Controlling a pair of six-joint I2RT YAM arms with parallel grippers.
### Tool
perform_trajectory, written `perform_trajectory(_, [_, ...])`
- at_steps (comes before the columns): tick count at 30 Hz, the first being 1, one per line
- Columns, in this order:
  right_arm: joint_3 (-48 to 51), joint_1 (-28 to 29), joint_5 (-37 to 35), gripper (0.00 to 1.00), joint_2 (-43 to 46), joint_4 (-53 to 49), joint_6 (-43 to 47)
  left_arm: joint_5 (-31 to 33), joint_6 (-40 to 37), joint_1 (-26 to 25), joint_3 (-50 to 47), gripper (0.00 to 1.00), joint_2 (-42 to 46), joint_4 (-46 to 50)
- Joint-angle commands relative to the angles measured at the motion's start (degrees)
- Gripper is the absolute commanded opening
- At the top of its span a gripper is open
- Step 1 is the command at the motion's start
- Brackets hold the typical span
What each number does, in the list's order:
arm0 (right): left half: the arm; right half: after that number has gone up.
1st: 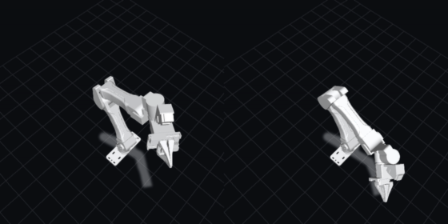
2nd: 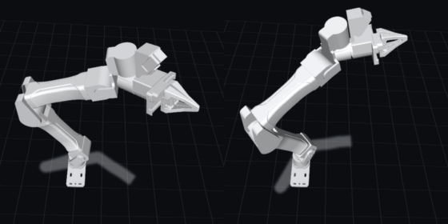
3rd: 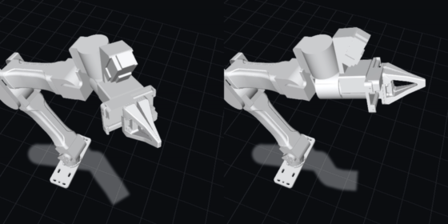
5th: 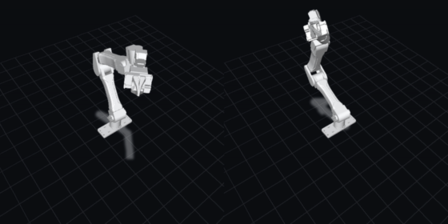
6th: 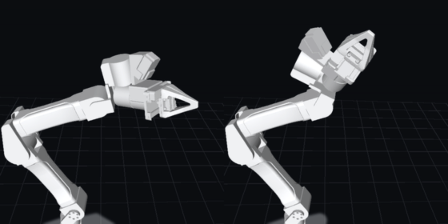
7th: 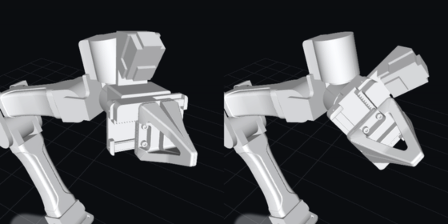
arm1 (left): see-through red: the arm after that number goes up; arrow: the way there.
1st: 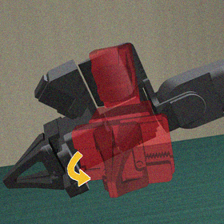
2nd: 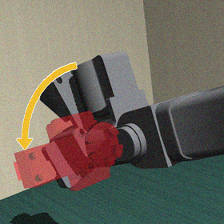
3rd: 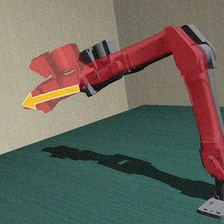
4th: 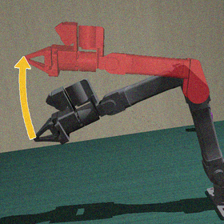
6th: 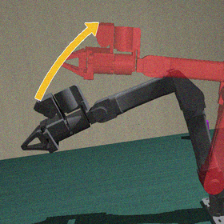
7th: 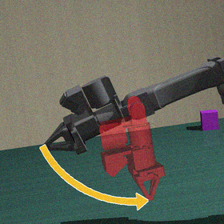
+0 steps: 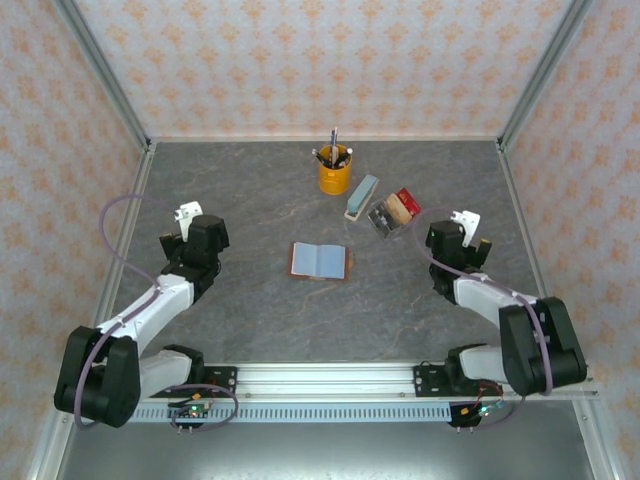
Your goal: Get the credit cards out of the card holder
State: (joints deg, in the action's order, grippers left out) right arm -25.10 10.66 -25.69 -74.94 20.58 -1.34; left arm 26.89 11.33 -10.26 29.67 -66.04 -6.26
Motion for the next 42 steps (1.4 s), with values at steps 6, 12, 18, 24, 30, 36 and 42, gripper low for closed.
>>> perform_trajectory(6, [0.75,-1.29,9.27,1.00,-2.17,13.22,5.34,-8.14,-11.32,1.96,-2.86,1.00,-6.35,-19.45])
perform_trajectory(12, [3.65,-3.73,15.21,1.00,-4.99,22.65,6.83,-14.97,-13.54,3.66,-4.25,1.00,-12.44,-28.67])
perform_trajectory(18, [4.40,-5.69,18.07,1.00,-9.48,27.80,5.87,-19.93,-13.04,6.10,-5.50,1.00,-16.31,-34.26])
perform_trajectory(24, [3.54,-5.73,16.99,1.00,-11.99,28.40,5.51,-19.73,-11.98,6.92,-5.15,1.00,-19.38,-36.00])
perform_trajectory(30, [1.26,-7.60,17.39,1.00,-12.25,24.27,3.20,-19.38,-11.84,7.01,-5.04,1.00,-19.56,-35.94])
perform_trajectory(36, [1.33,-7.60,17.36,1.00,-12.25,24.26,3.19,-19.42,-11.77,7.01,-5.06,1.00,-19.53,-36.04])
perform_trajectory(42, [1.23,-7.62,17.39,1.00,-12.30,24.25,3.20,-19.54,-11.87,7.01,-4.97,1.00,-19.56,-35.84])
